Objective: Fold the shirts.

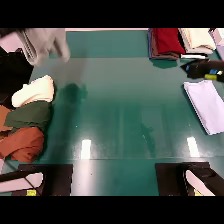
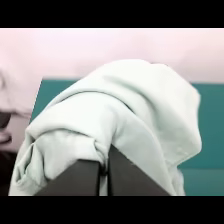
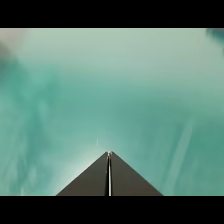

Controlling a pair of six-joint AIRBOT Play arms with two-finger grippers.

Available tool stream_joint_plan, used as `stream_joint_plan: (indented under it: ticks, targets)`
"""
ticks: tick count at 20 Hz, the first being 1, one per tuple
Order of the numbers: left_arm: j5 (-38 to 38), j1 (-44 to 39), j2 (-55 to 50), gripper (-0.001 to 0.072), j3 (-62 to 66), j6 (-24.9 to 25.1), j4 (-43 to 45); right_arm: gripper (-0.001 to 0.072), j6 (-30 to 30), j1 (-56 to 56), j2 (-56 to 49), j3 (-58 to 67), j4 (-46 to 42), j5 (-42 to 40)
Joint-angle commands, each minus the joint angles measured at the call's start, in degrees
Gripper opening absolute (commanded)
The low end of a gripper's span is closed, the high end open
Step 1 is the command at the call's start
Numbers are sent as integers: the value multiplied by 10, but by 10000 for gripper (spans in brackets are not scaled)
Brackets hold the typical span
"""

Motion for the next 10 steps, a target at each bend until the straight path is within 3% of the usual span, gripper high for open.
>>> stream_joint_plan:
  ticks: [1, 5, 10]
  targets:
    - [-94, -67, 113, 23, 14, 33, -2, 18, 0, 0, -18, 77, 0, -8]
    - [-242, -184, 126, 23, -1, 39, -47, 17, 0, 0, -48, 163, 0, 17]
    - [-195, -331, 67, 27, -75, 54, -164, 17, 1, 1, -74, 231, 2, 82]
